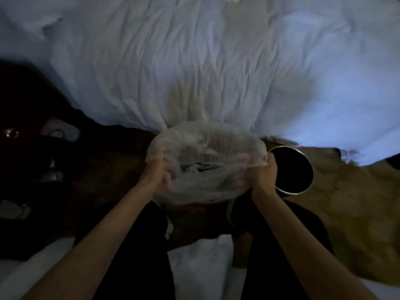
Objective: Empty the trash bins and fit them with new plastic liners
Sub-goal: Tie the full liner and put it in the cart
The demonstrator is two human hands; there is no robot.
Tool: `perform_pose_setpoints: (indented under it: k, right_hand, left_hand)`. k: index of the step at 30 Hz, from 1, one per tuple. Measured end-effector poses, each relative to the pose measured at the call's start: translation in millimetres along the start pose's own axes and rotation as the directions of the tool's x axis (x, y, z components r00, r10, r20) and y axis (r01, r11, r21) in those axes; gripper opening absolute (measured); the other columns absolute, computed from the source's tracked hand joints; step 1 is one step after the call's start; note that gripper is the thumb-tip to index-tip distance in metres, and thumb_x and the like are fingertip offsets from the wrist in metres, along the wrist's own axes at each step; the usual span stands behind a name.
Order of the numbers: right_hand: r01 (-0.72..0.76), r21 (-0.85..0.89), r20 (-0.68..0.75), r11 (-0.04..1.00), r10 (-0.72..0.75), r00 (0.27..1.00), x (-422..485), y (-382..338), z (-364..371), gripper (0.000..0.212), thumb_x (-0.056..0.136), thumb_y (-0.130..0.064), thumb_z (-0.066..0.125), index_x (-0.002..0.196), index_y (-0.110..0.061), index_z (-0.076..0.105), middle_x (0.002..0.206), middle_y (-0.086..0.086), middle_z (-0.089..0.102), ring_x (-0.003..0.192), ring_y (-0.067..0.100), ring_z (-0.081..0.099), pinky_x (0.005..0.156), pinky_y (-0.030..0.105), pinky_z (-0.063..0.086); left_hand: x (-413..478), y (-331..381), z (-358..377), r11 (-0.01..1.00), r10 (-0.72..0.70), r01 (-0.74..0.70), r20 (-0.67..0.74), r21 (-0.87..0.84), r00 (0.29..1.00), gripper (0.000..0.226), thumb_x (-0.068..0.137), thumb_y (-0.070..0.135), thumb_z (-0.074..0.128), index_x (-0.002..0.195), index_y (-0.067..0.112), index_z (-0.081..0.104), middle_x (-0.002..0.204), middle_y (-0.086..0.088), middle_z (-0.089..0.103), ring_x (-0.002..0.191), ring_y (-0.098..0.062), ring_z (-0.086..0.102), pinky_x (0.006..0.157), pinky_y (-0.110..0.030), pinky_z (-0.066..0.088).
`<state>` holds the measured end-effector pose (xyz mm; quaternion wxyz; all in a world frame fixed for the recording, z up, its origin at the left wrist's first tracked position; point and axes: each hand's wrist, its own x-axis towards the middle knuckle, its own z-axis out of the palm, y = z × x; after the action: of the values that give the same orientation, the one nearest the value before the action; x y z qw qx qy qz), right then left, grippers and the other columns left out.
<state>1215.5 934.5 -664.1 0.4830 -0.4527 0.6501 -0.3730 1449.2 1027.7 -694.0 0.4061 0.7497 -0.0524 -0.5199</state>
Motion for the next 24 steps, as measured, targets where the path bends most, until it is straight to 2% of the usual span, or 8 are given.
perform_pose_setpoints:
  k: [4, 7, 9, 11, 14, 17, 20, 24]
  right_hand:
    - [0.067, 0.173, -0.052, 0.983, -0.059, 0.997, -62, 33, -33, 0.005, 0.101, -0.009, 0.045, 0.097, -0.007, 0.048, 0.085, 0.005, 0.053, 0.078, 0.014, 0.052, 0.063, 0.024, 0.046]
    - [0.1, 0.203, -0.045, 0.974, -0.093, 0.995, -101, 27, -57, 0.007, 0.103, -0.008, 0.043, 0.096, -0.006, 0.045, 0.087, 0.007, 0.051, 0.08, 0.017, 0.05, 0.065, 0.022, 0.045]
    - [0.13, 0.197, -0.051, 0.972, -0.123, 0.991, -110, 8, -66, 0.007, 0.104, -0.009, 0.044, 0.098, -0.005, 0.045, 0.089, 0.009, 0.051, 0.081, 0.016, 0.05, 0.062, 0.016, 0.044]
    - [0.148, 0.222, -0.036, 0.964, -0.144, 0.989, -105, -7, -67, 0.009, 0.104, -0.009, 0.043, 0.1, -0.002, 0.047, 0.095, 0.015, 0.053, 0.085, 0.021, 0.052, 0.07, 0.025, 0.047]
    - [0.16, 0.188, -0.03, 0.969, -0.157, 0.987, -86, -13, -57, 0.017, 0.105, -0.01, 0.042, 0.106, 0.005, 0.049, 0.101, 0.022, 0.055, 0.088, 0.025, 0.055, 0.077, 0.039, 0.047]
    - [0.158, 0.178, -0.03, 0.971, -0.155, 0.987, -66, -4, -44, 0.016, 0.104, -0.013, 0.042, 0.108, 0.001, 0.05, 0.094, 0.012, 0.058, 0.068, 0.001, 0.061, 0.055, 0.017, 0.049]
    - [0.094, 0.138, -0.027, 0.986, -0.091, 0.995, -42, 11, -30, 0.01, 0.104, -0.013, 0.044, 0.103, -0.004, 0.049, 0.084, 0.003, 0.055, 0.05, -0.011, 0.056, 0.041, 0.007, 0.039]
    - [-0.064, 0.036, -0.005, 0.997, 0.065, 0.998, 8, 38, -15, 0.011, 0.101, -0.01, 0.041, 0.102, -0.004, 0.05, 0.082, 0.006, 0.053, 0.058, 0.001, 0.059, 0.042, 0.013, 0.042]
  left_hand:
    - [-46, -48, -8, 0.991, 0.134, -0.133, 0.022, -0.022, 0.991, 0.066, 0.096, 0.067, 0.027, 0.099, 0.01, 0.06, 0.063, -0.009, 0.063, 0.037, -0.016, 0.049, 0.039, -0.02, 0.039]
    - [-89, -58, -4, 0.989, 0.143, -0.138, 0.119, -0.046, 0.983, 0.053, 0.103, 0.055, 0.022, 0.109, 0.013, 0.054, 0.077, -0.015, 0.069, 0.062, -0.027, 0.067, 0.063, -0.035, 0.052]
    - [-106, -47, 3, 0.988, 0.14, -0.125, 0.171, -0.095, 0.975, 0.053, 0.104, 0.046, 0.019, 0.097, 0.01, 0.056, 0.069, -0.019, 0.071, 0.065, -0.036, 0.07, 0.069, -0.041, 0.056]
    - [-114, -32, 11, 0.987, 0.143, -0.119, 0.239, -0.112, 0.96, 0.052, 0.103, 0.045, 0.016, 0.091, 0.014, 0.056, 0.065, -0.02, 0.071, 0.066, -0.038, 0.071, 0.068, -0.044, 0.06]
    - [-94, -13, 23, 0.985, 0.163, -0.137, 0.298, -0.106, 0.94, 0.063, 0.1, 0.059, 0.011, 0.101, 0.016, 0.056, 0.075, -0.018, 0.074, 0.082, -0.039, 0.071, 0.088, -0.052, 0.054]
    - [-63, -6, 40, 0.99, 0.142, -0.142, 0.319, -0.023, 0.937, 0.077, 0.095, 0.069, 0.007, 0.128, 0.014, 0.051, 0.078, -0.006, 0.076, 0.08, -0.03, 0.073, 0.094, -0.05, 0.052]
    - [-30, -7, 52, 0.998, 0.045, -0.055, 0.34, 0.019, 0.939, 0.088, 0.094, 0.071, 0.01, 0.145, 0.007, 0.043, 0.108, -0.023, 0.07, 0.106, -0.039, 0.065, 0.108, -0.054, 0.04]
    - [29, -16, 61, 0.998, -0.019, 0.005, 0.256, 0.055, 0.967, 0.077, 0.1, 0.059, 0.021, 0.134, -0.001, 0.054, 0.095, -0.011, 0.064, 0.094, -0.029, 0.057, 0.084, -0.038, 0.043]
